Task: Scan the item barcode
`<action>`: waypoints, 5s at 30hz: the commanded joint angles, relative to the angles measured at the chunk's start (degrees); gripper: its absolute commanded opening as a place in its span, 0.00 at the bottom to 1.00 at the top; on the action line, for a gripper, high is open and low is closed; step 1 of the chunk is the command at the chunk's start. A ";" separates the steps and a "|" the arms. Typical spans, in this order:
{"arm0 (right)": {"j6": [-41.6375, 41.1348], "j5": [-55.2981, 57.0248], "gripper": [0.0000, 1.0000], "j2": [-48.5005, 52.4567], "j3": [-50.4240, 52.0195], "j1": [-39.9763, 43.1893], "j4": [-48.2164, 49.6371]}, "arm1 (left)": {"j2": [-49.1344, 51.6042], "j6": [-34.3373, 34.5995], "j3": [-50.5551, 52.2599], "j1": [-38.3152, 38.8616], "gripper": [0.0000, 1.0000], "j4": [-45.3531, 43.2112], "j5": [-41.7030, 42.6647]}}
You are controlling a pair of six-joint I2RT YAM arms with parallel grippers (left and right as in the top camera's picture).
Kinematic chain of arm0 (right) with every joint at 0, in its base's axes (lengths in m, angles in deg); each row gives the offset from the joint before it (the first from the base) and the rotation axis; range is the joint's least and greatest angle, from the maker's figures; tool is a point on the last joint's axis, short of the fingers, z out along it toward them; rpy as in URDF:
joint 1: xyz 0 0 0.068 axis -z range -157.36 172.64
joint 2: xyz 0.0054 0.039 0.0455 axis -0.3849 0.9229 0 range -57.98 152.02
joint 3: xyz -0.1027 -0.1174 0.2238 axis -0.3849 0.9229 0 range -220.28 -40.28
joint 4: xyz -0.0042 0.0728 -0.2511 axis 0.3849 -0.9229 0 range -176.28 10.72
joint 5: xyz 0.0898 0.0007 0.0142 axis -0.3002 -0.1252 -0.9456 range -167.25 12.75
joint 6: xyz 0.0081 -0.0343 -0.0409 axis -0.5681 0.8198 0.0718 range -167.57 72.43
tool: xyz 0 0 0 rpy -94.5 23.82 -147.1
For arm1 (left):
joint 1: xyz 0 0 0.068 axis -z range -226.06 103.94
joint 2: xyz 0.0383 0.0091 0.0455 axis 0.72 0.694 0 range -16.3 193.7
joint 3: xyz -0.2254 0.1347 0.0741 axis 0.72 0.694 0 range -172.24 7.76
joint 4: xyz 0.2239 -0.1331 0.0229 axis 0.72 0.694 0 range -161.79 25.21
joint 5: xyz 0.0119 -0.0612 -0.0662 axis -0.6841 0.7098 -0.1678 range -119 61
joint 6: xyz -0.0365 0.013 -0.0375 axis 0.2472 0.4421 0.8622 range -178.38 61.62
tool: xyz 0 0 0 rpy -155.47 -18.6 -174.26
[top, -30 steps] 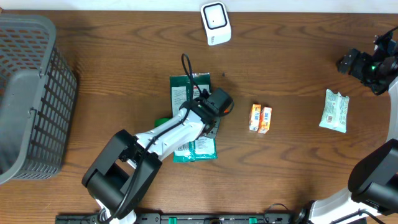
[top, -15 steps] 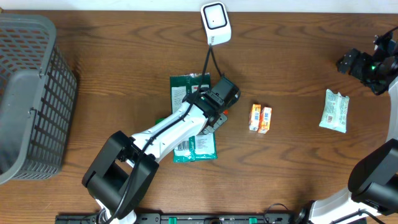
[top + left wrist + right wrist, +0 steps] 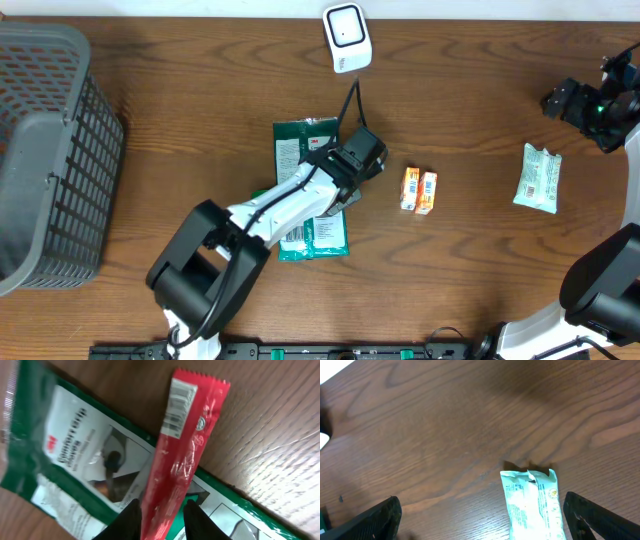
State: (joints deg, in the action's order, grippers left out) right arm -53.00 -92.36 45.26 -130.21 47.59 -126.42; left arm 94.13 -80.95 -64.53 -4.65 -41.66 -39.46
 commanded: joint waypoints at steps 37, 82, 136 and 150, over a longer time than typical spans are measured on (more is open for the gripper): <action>0.59 0.28 0.99 0.15 0.04 0.24 -0.07 | -9.77 21.42 0.11 -18.18 0.07 5.01 70.01; 0.59 0.28 0.99 0.15 0.04 0.13 -0.09 | -9.51 70.47 0.57 -27.41 0.07 -41.59 93.79; 0.59 0.28 0.99 0.15 0.07 0.13 -0.13 | 12.92 14.27 3.82 12.04 0.12 -10.08 -47.45; 0.59 0.28 0.99 0.15 0.07 0.13 -0.15 | -2.19 14.75 3.80 12.13 0.58 -9.49 -28.09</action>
State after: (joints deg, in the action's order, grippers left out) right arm -52.98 -92.18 45.26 -130.21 47.59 -126.44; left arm 97.41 -66.15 -59.94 7.42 -51.28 -76.07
